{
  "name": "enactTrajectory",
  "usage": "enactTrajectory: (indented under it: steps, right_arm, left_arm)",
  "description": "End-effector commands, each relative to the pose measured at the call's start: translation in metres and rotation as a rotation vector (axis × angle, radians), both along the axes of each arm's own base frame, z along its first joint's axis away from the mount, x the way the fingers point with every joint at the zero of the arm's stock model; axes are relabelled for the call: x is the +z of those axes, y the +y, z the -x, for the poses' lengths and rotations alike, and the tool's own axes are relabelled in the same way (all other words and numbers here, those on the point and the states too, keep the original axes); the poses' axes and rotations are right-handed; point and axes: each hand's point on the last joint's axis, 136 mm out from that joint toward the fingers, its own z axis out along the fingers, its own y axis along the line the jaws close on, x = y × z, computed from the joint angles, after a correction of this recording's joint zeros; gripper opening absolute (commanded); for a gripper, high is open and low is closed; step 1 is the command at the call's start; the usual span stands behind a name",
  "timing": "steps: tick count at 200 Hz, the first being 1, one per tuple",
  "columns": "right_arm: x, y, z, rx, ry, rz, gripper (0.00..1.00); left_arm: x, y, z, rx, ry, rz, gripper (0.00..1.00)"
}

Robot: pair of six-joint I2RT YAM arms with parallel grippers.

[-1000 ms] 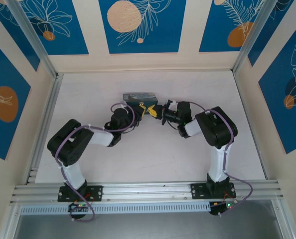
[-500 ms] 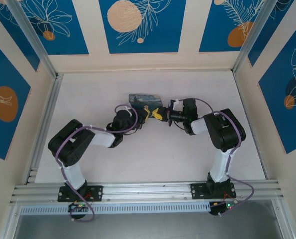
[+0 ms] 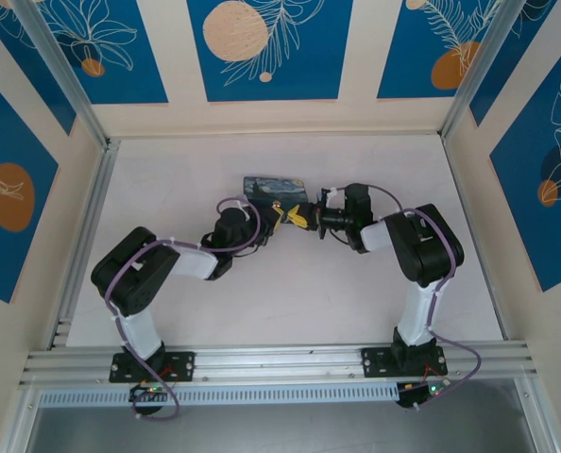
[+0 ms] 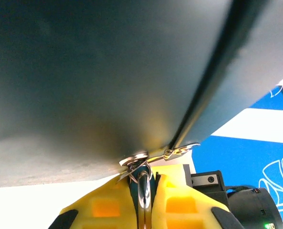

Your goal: Unlock a padlock with a key

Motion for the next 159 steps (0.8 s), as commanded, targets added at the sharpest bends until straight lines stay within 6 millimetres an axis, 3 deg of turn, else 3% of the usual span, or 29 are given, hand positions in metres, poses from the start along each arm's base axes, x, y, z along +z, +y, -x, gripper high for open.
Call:
enactTrajectory:
  steps: [1, 22, 63, 91, 159]
  right_arm:
    - [0.012, 0.019, -0.010, -0.004, -0.081, 0.067, 0.00]
    - [0.006, 0.003, -0.015, -0.032, -0.061, 0.012, 0.00]
    - [0.006, 0.001, -0.007, -0.028, -0.065, -0.001, 0.00]
    - [0.015, 0.000, 0.006, 0.009, -0.129, 0.023, 0.00]
    - [0.011, -0.004, 0.039, 0.013, -0.177, 0.109, 0.00]
  left_arm:
    - [0.072, -0.082, 0.081, -0.481, -0.163, 0.186, 0.00]
    - [0.075, -0.079, 0.084, -0.481, -0.175, 0.179, 0.00]
    - [0.080, -0.077, 0.083, -0.471, -0.190, 0.183, 0.00]
    - [0.081, -0.075, 0.081, -0.451, -0.188, 0.178, 0.00]
    - [0.081, -0.069, 0.084, -0.444, -0.194, 0.157, 0.00]
